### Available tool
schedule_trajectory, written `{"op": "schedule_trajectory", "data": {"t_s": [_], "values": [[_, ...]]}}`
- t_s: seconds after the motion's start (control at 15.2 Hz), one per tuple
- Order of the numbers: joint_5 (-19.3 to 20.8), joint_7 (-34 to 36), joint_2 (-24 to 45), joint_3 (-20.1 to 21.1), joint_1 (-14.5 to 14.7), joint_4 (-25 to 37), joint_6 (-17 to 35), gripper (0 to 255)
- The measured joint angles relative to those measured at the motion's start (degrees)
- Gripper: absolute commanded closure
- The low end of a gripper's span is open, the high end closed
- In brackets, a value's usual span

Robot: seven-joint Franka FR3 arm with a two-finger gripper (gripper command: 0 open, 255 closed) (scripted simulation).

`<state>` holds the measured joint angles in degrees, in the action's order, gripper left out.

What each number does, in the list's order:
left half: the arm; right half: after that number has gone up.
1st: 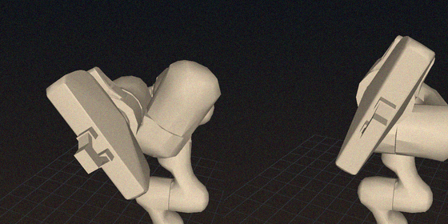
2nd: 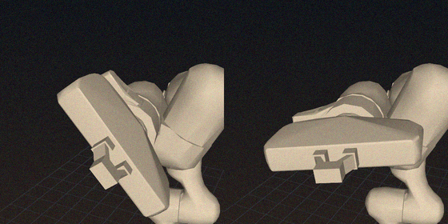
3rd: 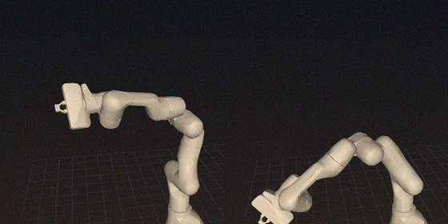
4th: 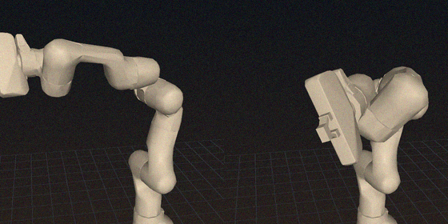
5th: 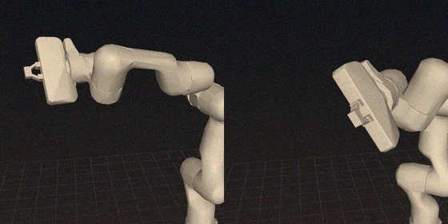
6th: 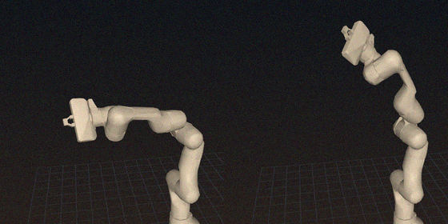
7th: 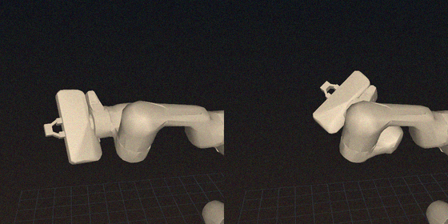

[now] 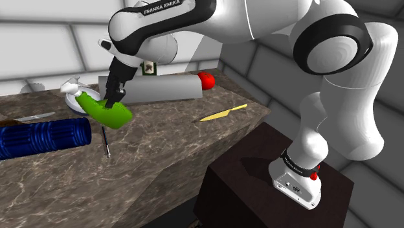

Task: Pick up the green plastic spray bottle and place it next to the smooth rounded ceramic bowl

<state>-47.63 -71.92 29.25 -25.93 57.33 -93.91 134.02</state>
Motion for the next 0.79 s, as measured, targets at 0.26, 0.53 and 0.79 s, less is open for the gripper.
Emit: {"op": "schedule_trajectory", "data": {"t_s": [0.26, 0.53, 0.79], "values": [[-1.8, -2.0, 1.6, 1.0, -0.6, -0.7, 1.8, 255], [-3.5, -3.8, 3.1, 1.9, -1.2, -1.1, 3.3, 255], [-4.3, -4.6, 3.7, 2.3, -1.4, -1.1, 4.1, 255]]}}
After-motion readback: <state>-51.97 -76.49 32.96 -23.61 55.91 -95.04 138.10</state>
